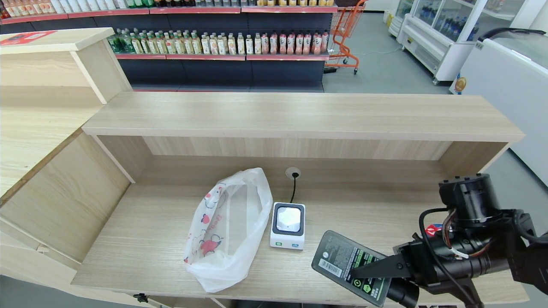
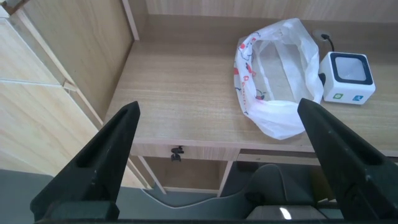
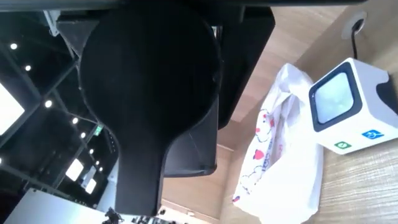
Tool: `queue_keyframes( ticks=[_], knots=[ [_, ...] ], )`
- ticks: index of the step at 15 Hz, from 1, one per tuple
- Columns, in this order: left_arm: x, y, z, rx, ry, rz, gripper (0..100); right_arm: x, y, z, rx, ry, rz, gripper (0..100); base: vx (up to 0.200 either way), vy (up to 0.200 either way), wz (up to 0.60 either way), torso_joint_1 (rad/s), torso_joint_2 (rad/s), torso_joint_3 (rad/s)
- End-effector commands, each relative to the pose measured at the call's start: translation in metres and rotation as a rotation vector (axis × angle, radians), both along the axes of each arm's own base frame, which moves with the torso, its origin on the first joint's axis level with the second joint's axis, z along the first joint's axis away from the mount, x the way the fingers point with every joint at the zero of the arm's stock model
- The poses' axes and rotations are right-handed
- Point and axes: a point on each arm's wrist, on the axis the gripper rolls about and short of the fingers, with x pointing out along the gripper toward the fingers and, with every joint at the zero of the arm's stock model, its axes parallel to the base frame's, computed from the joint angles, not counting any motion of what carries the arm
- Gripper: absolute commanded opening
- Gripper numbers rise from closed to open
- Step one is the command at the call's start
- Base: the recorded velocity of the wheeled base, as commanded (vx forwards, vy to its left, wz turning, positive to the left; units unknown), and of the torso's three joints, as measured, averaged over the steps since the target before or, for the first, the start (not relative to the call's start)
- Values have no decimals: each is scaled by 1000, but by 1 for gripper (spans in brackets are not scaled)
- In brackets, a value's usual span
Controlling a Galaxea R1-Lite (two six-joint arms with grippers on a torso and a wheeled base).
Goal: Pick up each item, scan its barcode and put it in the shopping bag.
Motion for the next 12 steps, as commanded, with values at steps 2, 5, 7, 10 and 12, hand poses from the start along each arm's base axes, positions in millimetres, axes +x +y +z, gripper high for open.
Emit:
queue_keyframes(
  ticks=[2, 5, 7, 10, 12],
  knots=[
    [0, 0, 0, -1, -1, 0, 100, -6, 14, -2, -3, -6, 69, 0, 0, 0, 0, 0, 0, 0],
    [0, 0, 0, -1, -1, 0, 100, 0, 25, -1, 0, -18, 99, 0, 0, 0, 0, 0, 0, 0],
    [0, 0, 0, -1, -1, 0, 100, 6, 43, 3, 11, -37, 145, 0, 0, 0, 0, 0, 0, 0],
    [0, 0, 0, -1, -1, 0, 100, 14, 53, 7, 23, -59, 161, 0, 0, 0, 0, 0, 0, 0],
    [0, 0, 0, 1, -1, 0, 100, 15, 57, 6, 22, -55, 172, 0, 0, 0, 0, 0, 0, 0]
  ],
)
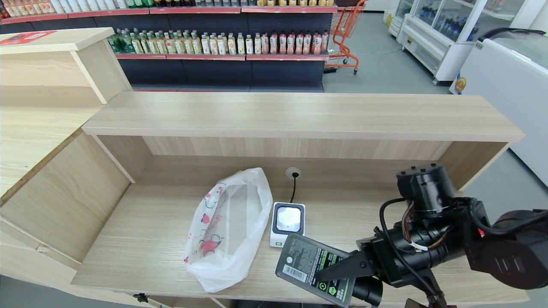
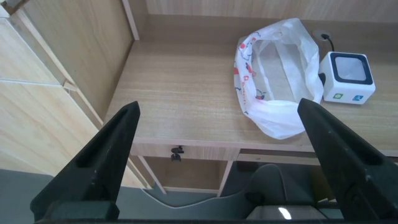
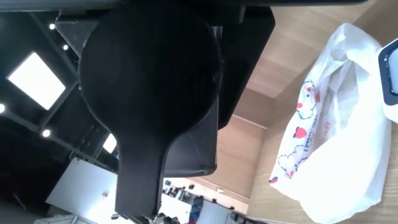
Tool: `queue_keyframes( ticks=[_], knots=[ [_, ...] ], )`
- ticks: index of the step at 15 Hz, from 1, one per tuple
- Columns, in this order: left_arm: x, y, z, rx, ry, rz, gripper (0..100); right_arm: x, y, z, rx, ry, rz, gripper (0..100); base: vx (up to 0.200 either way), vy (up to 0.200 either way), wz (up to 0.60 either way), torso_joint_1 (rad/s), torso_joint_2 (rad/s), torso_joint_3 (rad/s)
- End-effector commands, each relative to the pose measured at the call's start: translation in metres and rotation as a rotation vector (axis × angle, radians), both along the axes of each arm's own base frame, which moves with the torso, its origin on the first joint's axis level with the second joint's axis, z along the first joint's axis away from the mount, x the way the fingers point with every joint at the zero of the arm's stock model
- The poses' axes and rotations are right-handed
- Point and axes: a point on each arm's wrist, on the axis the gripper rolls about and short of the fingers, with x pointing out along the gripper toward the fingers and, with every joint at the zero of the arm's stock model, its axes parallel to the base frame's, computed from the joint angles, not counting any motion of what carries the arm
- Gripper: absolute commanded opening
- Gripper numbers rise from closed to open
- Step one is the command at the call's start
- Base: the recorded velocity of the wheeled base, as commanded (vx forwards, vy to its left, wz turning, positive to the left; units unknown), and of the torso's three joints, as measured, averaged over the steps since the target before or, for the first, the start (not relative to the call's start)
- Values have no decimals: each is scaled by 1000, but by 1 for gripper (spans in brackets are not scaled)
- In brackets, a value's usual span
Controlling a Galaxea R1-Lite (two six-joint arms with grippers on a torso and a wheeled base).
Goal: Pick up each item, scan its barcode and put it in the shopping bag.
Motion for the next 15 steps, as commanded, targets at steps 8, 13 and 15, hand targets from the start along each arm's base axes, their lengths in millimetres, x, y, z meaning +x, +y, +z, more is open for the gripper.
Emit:
queue_keyframes(
  ticks=[8, 13, 15],
  knots=[
    [0, 0, 0, -1, -1, 0, 100, 9, 8, -2, 5, -13, 9, 0, 0, 0, 0, 0, 0, 0],
    [0, 0, 0, -1, -1, 0, 100, 5, 17, 3, 12, -8, 37, 0, 0, 0, 0, 0, 0, 0],
    [0, 0, 0, -1, -1, 0, 100, -1, 11, 35, 52, 81, -19, 0, 0, 0, 0, 0, 0, 0]
  ],
)
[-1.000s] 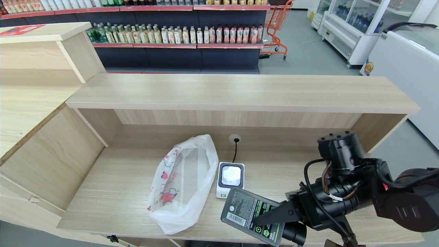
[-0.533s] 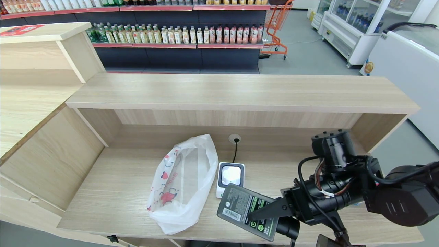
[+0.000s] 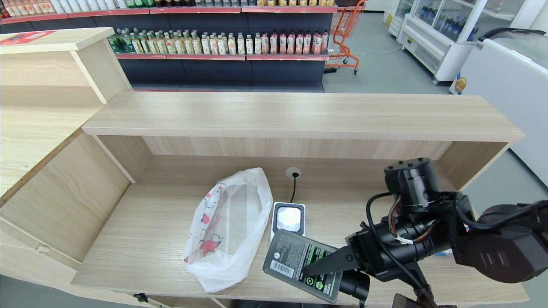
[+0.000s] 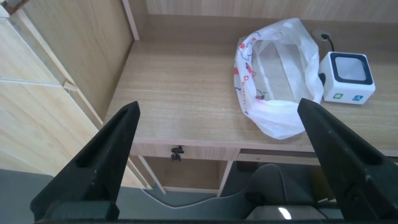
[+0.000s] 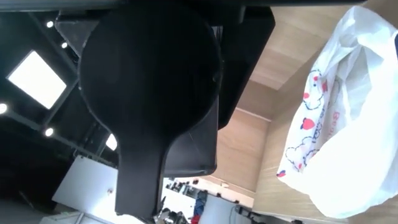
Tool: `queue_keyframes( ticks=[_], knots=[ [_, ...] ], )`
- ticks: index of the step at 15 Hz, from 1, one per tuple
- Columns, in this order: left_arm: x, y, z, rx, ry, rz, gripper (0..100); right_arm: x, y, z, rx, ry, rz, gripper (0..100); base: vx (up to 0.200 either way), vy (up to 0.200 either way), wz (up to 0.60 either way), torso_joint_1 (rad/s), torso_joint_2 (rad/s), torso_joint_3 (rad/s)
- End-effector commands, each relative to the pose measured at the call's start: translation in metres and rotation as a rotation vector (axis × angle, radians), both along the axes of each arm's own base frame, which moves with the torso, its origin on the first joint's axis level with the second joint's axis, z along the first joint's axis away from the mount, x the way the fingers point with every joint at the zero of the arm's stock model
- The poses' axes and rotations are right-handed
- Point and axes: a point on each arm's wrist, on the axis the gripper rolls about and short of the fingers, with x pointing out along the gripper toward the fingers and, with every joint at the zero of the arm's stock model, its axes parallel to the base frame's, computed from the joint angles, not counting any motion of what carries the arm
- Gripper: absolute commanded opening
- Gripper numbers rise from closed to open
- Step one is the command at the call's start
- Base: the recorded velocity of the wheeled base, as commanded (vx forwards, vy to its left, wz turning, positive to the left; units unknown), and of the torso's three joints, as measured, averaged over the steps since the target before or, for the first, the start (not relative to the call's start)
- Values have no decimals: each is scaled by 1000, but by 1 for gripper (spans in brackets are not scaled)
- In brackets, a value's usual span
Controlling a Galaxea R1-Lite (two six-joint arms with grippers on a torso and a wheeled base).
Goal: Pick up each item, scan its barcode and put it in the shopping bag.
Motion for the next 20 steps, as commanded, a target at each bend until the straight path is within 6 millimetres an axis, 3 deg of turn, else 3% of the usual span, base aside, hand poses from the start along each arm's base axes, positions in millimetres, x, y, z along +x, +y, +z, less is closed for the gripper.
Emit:
queue_keyframes(
  ticks=[1, 2, 4, 5, 7, 9, 11, 13, 14, 18, 20],
  knots=[
    [0, 0, 0, 0, -1, 0, 100, -14, -13, 44, 55, 132, -81, 0, 0, 0, 0, 0, 0, 0],
    [0, 0, 0, 1, -1, 0, 100, -27, -23, 67, 86, 220, -140, 0, 0, 0, 0, 0, 0, 0],
    [0, 0, 0, 0, -1, 0, 100, -49, -67, 103, 176, 530, -395, 0, 0, 0, 0, 0, 0, 0],
    [0, 0, 0, 0, -1, 0, 100, -57, -79, 107, 206, 676, -457, 0, 0, 0, 0, 0, 0, 0],
    [0, 0, 0, 0, -1, 0, 100, -67, -122, 114, 376, 1233, -689, 0, 0, 0, 0, 0, 0, 0],
    [0, 0, 0, 0, -1, 0, 100, -67, -138, 102, 557, 1729, -839, 0, 0, 0, 0, 0, 0, 0],
    [0, 0, 0, 0, -1, 0, 100, -56, -139, 72, 767, 2281, -993, 0, 0, 0, 0, 0, 0, 0],
    [0, 0, 0, 0, -1, 0, 100, -38, -137, 53, 882, 2737, -1013, 0, 0, 0, 0, 0, 0, 0],
    [0, 0, 0, 0, -1, 0, 100, -29, -135, 48, -900, -2827, 1008, 0, 0, 0, 0, 0, 0, 0],
    [0, 0, 0, 0, -1, 0, 100, -6, -130, 26, -808, -2684, 973, 0, 0, 0, 0, 0, 0, 0],
    [0, 0, 0, 1, -1, 0, 100, -6, -126, 24, -780, -2689, 979, 0, 0, 0, 0, 0, 0, 0]
  ],
)
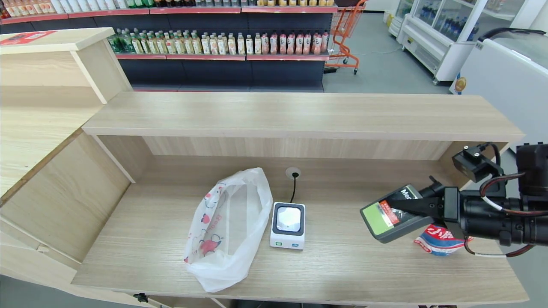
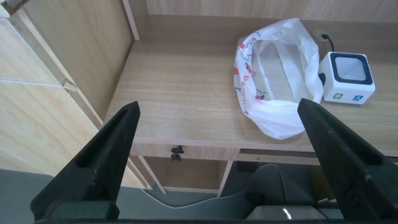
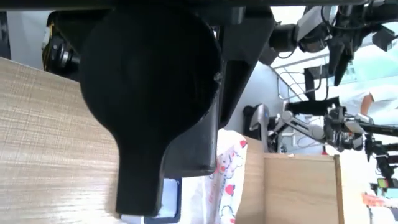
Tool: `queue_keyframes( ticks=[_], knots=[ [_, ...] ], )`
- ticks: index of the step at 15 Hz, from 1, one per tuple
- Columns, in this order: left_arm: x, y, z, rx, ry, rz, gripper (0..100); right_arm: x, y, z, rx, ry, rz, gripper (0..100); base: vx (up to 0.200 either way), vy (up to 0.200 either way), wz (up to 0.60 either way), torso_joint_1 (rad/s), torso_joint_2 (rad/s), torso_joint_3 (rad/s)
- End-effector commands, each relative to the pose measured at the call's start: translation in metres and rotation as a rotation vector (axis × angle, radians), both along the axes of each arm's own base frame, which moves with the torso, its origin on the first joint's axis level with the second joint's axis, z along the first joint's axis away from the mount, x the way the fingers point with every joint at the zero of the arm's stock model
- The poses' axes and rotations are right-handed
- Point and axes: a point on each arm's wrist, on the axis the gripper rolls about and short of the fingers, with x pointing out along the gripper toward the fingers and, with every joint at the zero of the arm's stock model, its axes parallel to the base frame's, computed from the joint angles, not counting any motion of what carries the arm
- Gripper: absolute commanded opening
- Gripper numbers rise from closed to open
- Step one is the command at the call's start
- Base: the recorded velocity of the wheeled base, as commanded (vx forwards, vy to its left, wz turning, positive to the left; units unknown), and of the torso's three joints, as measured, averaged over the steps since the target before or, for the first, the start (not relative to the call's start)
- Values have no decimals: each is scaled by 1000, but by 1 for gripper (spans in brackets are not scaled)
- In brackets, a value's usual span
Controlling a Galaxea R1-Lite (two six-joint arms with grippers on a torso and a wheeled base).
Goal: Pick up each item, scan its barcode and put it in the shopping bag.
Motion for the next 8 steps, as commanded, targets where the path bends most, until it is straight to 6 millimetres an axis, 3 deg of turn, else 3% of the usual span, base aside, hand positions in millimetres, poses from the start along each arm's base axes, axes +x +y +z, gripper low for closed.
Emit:
queue_keyframes(
  ticks=[1, 7, 8],
  knots=[
    [0, 0, 0, -1, -1, 0, 100, 4, 6, -7, -6, 34, 21, 0, 0, 0, 0, 0, 0, 0],
    [0, 0, 0, -1, -1, 0, 100, -4, 5, -11, -9, 52, 26, 0, 0, 0, 0, 0, 0, 0],
    [0, 0, 0, -4, -1, 0, 100, -4, 5, -12, -10, 54, 26, 0, 0, 200, 0, 2, 2, 2]
  ],
)
